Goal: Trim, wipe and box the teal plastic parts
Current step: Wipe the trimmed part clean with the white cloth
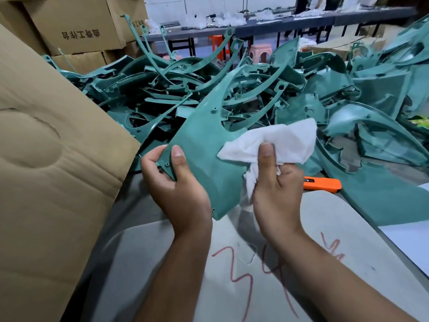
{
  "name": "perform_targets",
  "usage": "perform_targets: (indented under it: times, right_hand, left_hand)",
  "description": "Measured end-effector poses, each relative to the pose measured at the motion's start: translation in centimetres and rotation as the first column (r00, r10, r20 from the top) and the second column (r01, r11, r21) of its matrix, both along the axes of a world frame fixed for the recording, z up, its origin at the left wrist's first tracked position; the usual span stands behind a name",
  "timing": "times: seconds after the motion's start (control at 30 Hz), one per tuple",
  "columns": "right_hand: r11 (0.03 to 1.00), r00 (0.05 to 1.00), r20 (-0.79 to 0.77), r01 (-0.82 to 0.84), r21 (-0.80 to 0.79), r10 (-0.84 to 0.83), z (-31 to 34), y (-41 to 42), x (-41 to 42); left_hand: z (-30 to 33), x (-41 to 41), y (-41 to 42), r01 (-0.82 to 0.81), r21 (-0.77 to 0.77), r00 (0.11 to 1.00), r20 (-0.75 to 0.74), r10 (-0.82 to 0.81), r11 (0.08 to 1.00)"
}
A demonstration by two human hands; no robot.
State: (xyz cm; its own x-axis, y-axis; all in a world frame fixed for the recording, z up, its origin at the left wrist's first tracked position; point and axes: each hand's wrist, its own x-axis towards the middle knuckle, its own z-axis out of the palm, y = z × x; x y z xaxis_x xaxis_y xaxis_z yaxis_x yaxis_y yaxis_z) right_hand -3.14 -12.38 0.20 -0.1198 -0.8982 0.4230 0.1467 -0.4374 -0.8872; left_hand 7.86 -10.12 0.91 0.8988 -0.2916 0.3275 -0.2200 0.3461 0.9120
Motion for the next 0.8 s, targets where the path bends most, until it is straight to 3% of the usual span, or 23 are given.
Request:
perform_targets:
  times: [0.07, 0.13, 0.2, 0.33, 0.43, 0.47, 0.53, 0.63, 0.8]
  right_hand:
    - [0.996, 0.997, 0.044, -0.07, 0.047, 0.068, -0.6, 0.1, 0.6]
    - [0.985, 0.983, -0.057, -0.173, -0.013, 0.172, -1.1, 0.1, 1.0]
    - [0.988, 0.977, -0.152, -0.153, 0.002, 0.152, -1.0, -0.5, 1.0]
    - [0.999, 0.984, -0.171, -0.048, 0.024, 0.052, -0.1, -3.2, -2.0]
    - [0.996, 0.938, -0.346, -0.051, -0.067, 0.025, 0.3, -4.5, -4.3]
    - [0.991, 0.927, -0.372, -0.096, -0.089, 0.056, 0.5, -4.4, -4.5]
    - [0.977, 0.93, -0.327, -0.2, -0.071, 0.167, 0.4, -4.0, -4.3]
    - [0.945, 0.934, -0.195, -0.319, -0.073, 0.3, 0.4, -3.8, -3.9]
    - [0.928, 0.855, -0.371, -0.367, 0.064, 0.364, -0.6, -4.7, -4.4]
  left_hand:
    - [0.0, 0.1, 0.0, -0.06, -0.031, 0.997, 0.039, 0.062, 0.998]
    - [-0.1, 0.3, 0.0, -0.088, -0.033, 0.994, 0.069, 0.09, 0.996]
    - [-0.1, 0.2, 0.0, -0.055, -0.018, 0.991, 0.122, 0.057, 0.998]
    - [-0.4, 1.3, -0.3, 0.261, 0.094, 0.956, 0.111, -0.271, 0.961]
    - [-0.5, 2.6, -0.2, 0.566, 0.202, 0.797, 0.115, -0.593, 0.799]
    - [-0.2, 2.4, 0.0, 0.667, 0.171, 0.729, 0.051, -0.683, 0.725]
    - [-0.1, 2.0, 0.3, 0.736, 0.096, 0.675, -0.025, -0.737, 0.67]
    - [0.0, 2.1, 0.5, 0.705, -0.015, 0.709, 0.006, -0.705, 0.709]
    - [0.7, 3.2, 0.6, 0.503, -0.138, 0.855, -0.067, -0.515, 0.853]
